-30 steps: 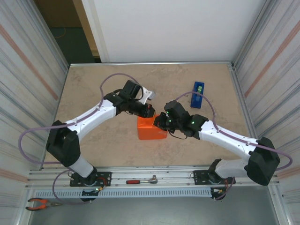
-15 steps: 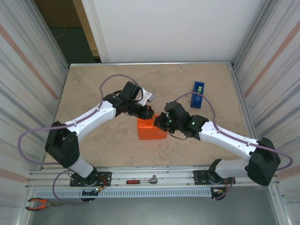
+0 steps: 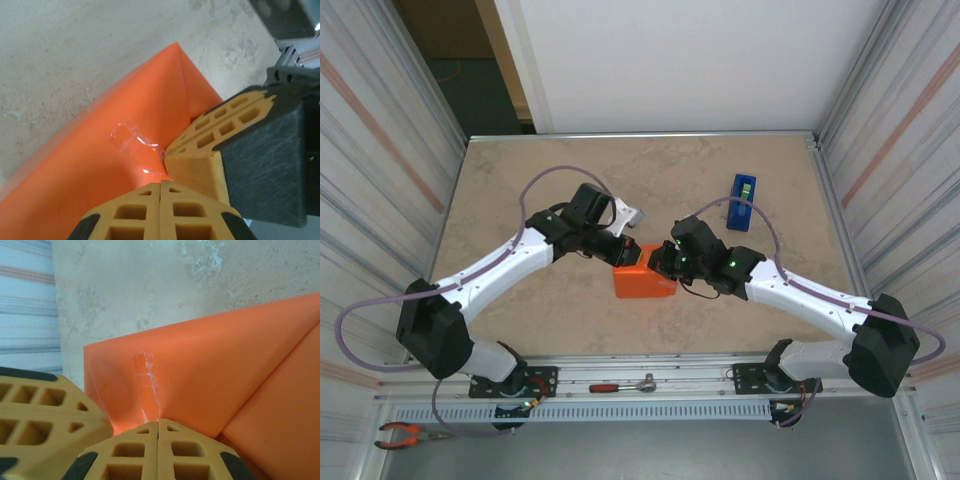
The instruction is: Wrap the gift box in paper
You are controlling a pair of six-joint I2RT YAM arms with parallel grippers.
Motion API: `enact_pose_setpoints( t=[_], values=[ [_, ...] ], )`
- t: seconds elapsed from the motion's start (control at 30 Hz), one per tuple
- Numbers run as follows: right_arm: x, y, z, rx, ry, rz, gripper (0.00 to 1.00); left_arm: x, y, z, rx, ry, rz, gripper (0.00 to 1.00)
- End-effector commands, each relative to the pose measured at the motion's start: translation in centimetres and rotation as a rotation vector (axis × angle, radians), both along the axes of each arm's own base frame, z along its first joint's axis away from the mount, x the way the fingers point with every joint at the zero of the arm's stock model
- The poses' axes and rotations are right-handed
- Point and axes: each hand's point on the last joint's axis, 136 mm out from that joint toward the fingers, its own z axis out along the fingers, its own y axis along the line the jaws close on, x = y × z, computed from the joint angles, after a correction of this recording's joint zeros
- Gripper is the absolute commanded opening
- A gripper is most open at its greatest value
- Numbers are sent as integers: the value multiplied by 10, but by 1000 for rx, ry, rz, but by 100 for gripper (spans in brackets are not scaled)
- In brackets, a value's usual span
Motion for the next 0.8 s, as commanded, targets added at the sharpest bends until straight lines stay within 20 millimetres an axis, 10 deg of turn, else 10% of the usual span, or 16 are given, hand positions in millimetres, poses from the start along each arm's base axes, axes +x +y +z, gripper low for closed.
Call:
enact_pose_setpoints(
  t=[0.0, 0.77],
  values=[
    [-24, -36, -60, -205, 147, -30, 0, -10, 1, -4, 6, -6, -38, 1],
    [-18, -20, -39, -157, 74, 68, 16, -17, 21, -44, 121, 15, -28, 0]
  ],
)
